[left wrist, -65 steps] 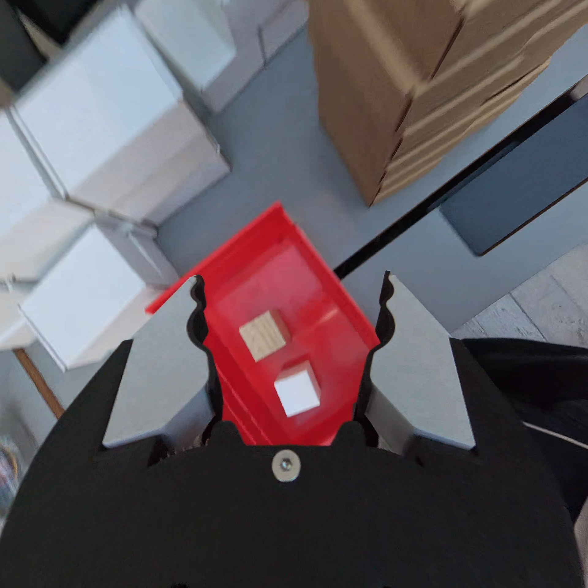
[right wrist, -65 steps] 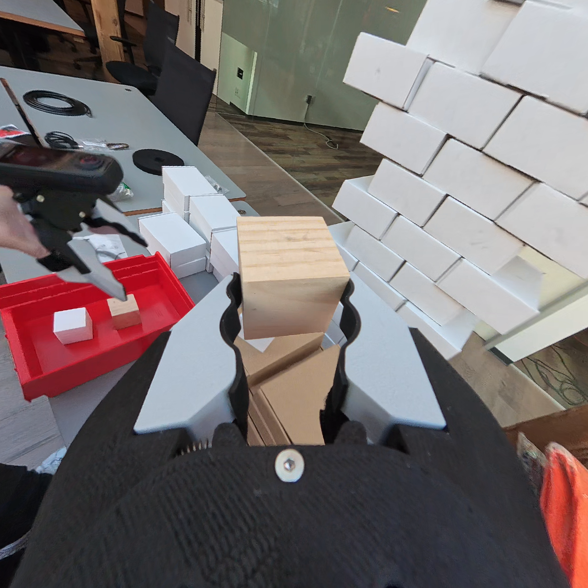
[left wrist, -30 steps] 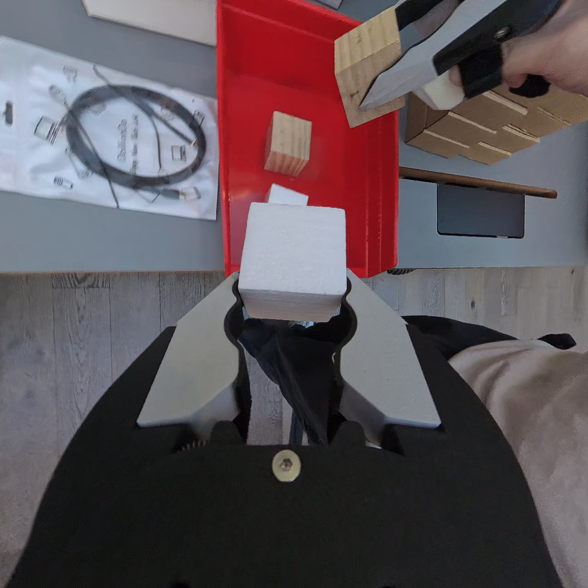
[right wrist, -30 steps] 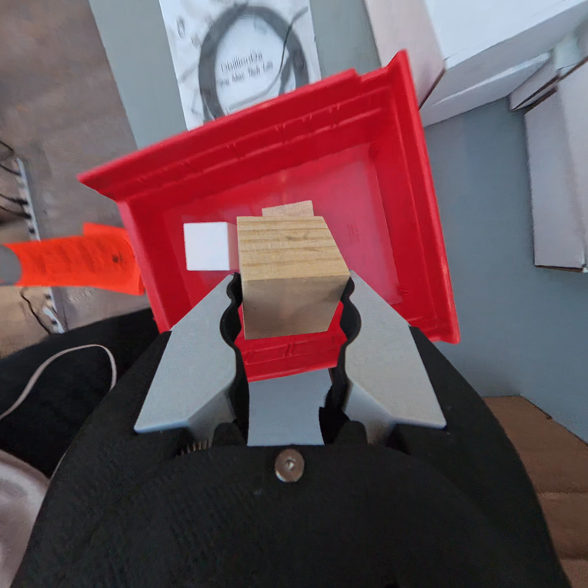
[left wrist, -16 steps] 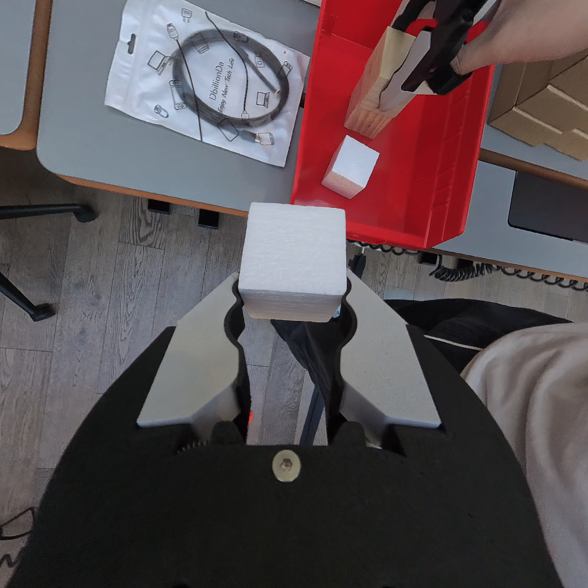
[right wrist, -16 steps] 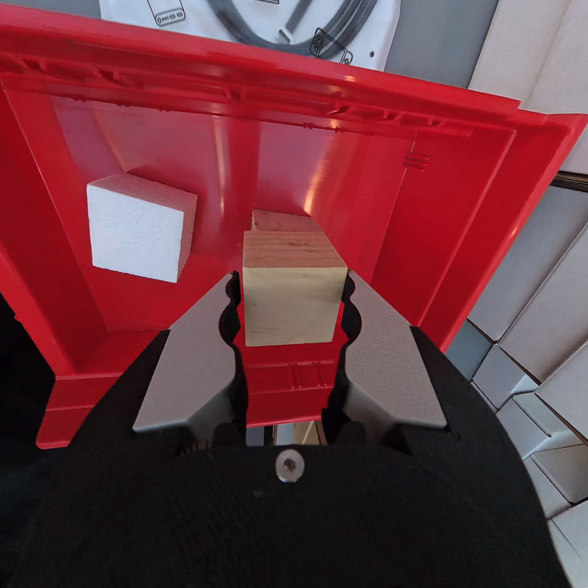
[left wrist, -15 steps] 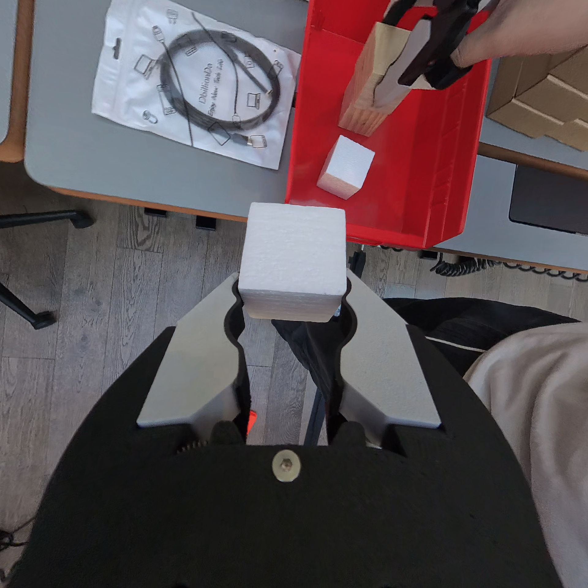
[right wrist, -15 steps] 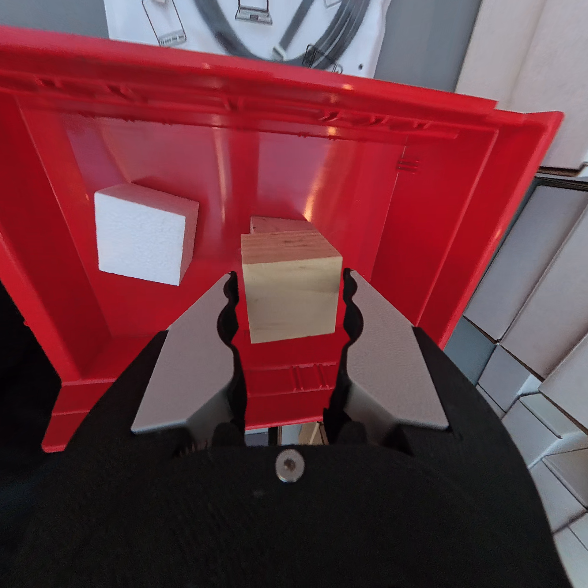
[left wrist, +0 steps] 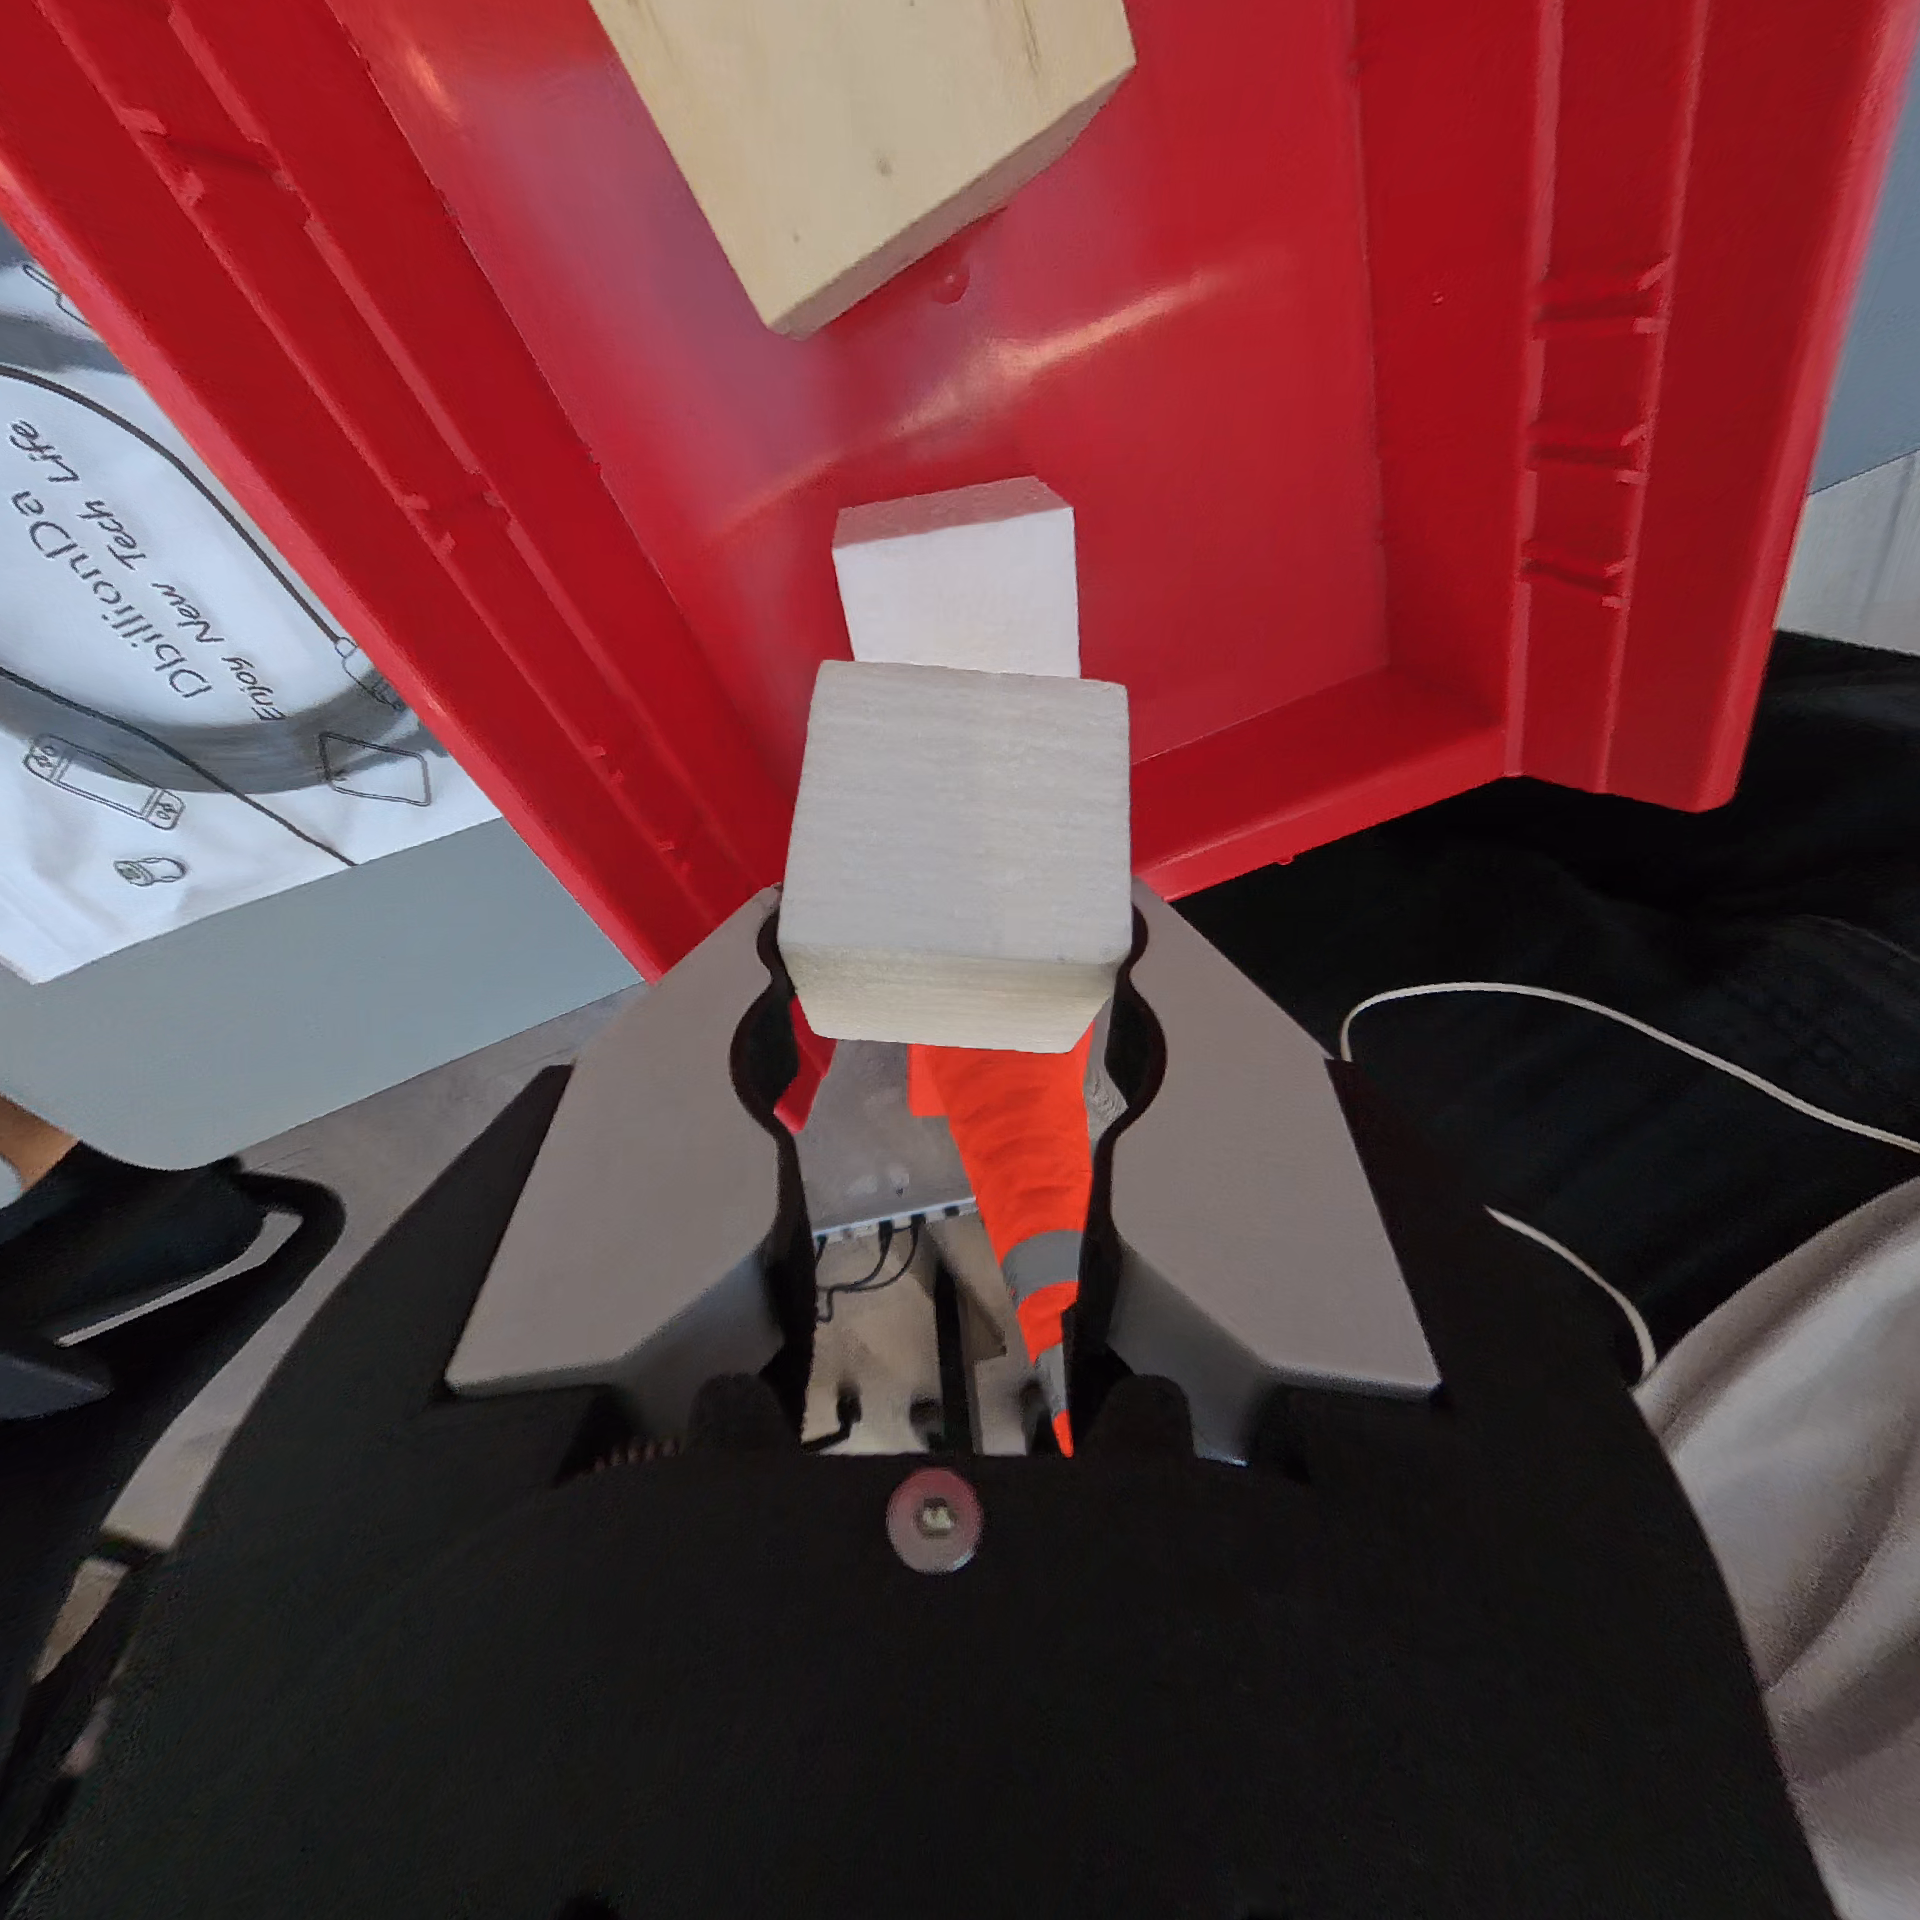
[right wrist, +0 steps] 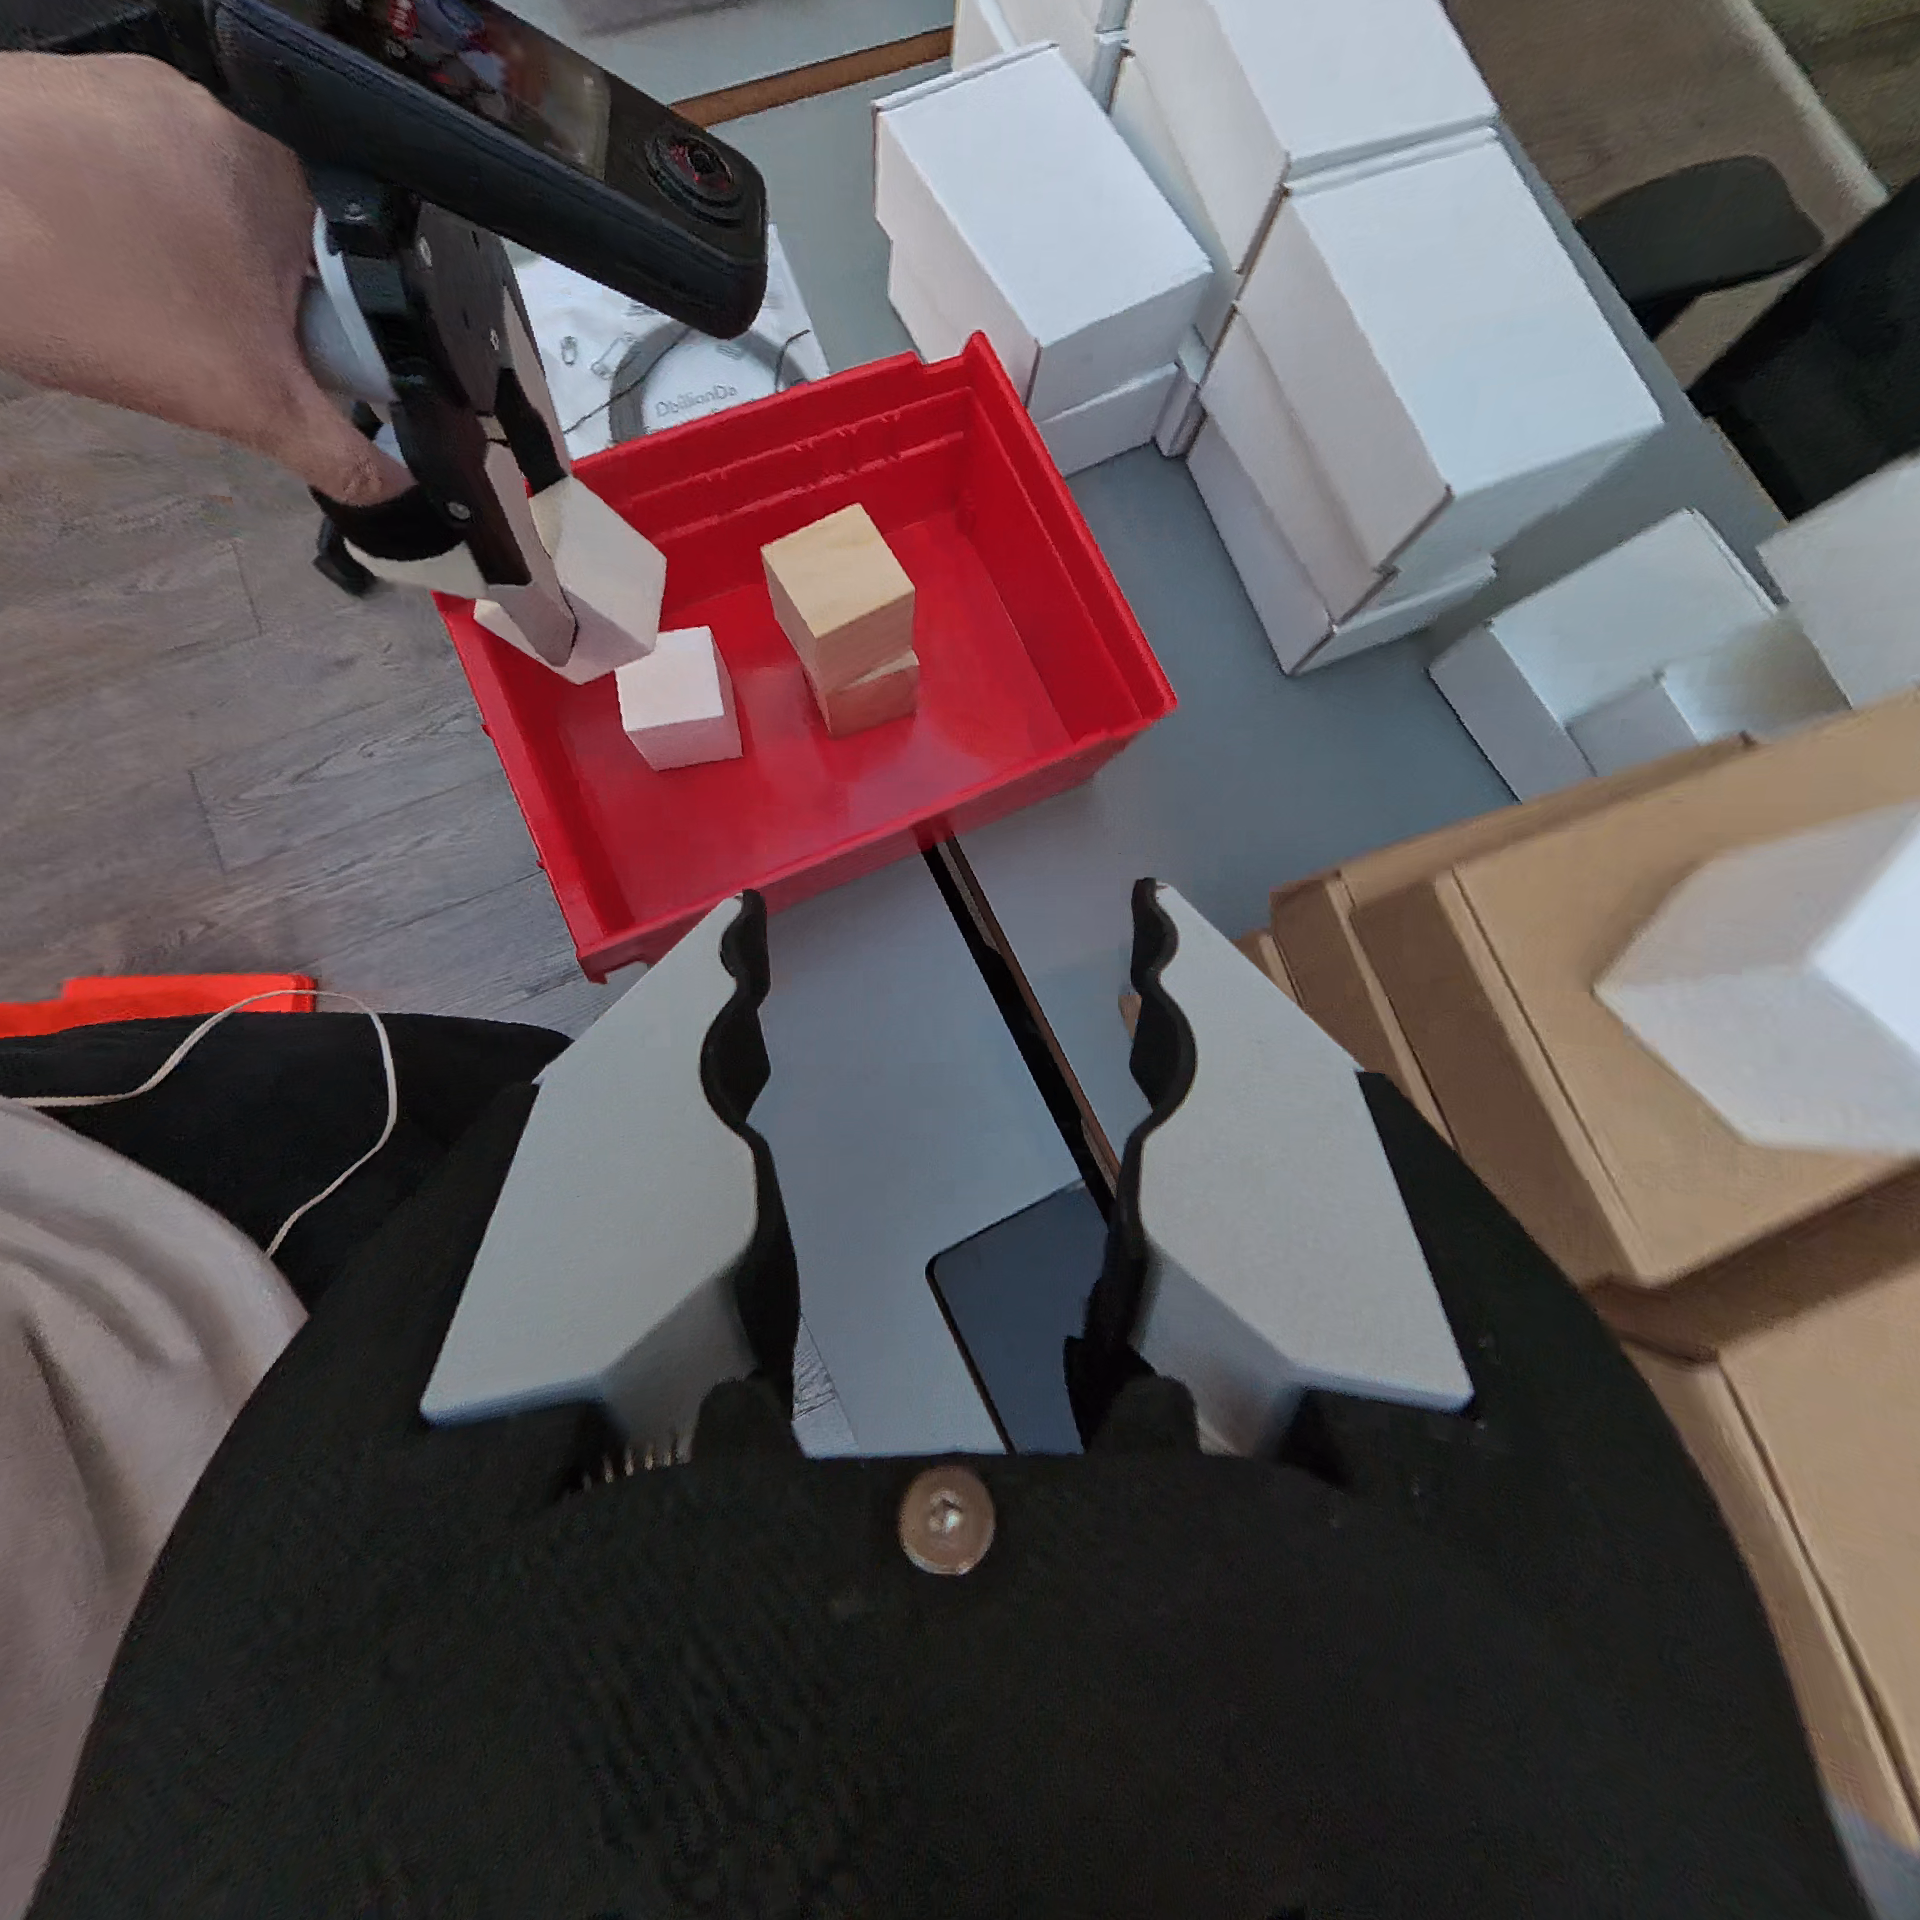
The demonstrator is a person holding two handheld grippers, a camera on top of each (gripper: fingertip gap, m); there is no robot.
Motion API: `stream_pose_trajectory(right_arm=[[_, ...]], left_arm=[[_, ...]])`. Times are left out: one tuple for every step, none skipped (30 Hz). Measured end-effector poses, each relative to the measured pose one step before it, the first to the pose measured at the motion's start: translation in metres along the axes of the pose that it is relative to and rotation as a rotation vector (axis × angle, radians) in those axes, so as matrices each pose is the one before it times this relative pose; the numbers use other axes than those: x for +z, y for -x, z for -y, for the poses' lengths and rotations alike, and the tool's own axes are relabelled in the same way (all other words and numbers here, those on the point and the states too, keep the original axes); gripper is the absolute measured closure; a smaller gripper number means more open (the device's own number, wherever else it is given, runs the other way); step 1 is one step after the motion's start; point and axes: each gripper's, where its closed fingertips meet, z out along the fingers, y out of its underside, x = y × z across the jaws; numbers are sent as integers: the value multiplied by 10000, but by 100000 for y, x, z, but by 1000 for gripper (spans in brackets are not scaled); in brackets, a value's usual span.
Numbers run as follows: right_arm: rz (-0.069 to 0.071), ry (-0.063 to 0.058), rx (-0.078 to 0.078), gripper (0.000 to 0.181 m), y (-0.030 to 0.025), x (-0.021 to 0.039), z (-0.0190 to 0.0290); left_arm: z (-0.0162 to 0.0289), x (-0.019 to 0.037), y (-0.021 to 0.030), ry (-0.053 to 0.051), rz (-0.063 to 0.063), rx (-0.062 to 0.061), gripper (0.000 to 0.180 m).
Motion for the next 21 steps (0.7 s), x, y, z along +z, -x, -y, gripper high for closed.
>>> stream_pose_trajectory(right_arm=[[-302, -8, 288, 111, -387, -1243, -1273], [-233, 40, 331, 111, -449, -1043, -1254], [-185, 35, 338, 110, -483, -871, -1123], [-156, 1, 294, 110, -554, -721, -931], [-175, -64, 244, 110, -636, -641, -649], [-229, -144, 171, 112, -737, -585, -331], [-197, -125, 81, 113, -704, -499, -166], [-145, 13, 38, 113, -639, -350, -168], [-113, 57, -17, 113, -567, -229, -107], [-97, -7, -55, 112, -501, -159, 80], [-71, -82, -50, 112, -437, -79, 252], [-35, -126, -17, 112, -406, -27, 381], [-31, -153, -16, 110, -424, 20, 494], [-21, -210, -56, 109, -467, 87, 688], [-32, -287, -102, 108, -566, 195, 858], [-90, -335, -128, 109, -803, 405, 931], [-121, -331, -157, 107, -984, 658, 896], [-175, -323, -169, 103, -1151, 877, 828], [-250, -178, -75, 99, -1306, 1068, 553], [-342, 38, 21, 93, -1375, 1130, 252], [-396, 32, 51, 88, -1255, 1051, 267]], left_arm=[[171, 323, 246, 451, 149, 161, 121], [224, 335, 27, 388, 40, 137, 121], [382, 335, -169, 207, -60, 92, 121], [210, 374, -272, 267, -110, 33, 121], [80, 365, -135, 309, -17, 34, 121], [164, 299, 86, 198, 106, 28, 121], [26, 253, 59, 230, 79, -34, 121], [-99, 191, -85, 283, -11, -52, 120], [184, 94, -45, 73, 31, -15, 119], [310, 41, 50, -45, 104, 13, 119], [56, 83, 43, 90, 117, 59, 117], [73, 85, 227, 68, 233, 51, 103], [69, 13, 350, 14, 299, 34, 98], [-113, -80, 239, 44, 228, 18, 88], [-171, -204, 109, -15, 125, -46, 78], [-129, -402, 15, -155, 21, -140, 73], [-25, -618, -50, -322, -56, -195, 69], [47, -792, 19, -460, -49, -226, 70], [37, -930, 137, -535, 8, -266, 72], [8, -999, 166, -561, 17, -261, 73], [-1, -1062, 152, -590, 18, -256, 73]])
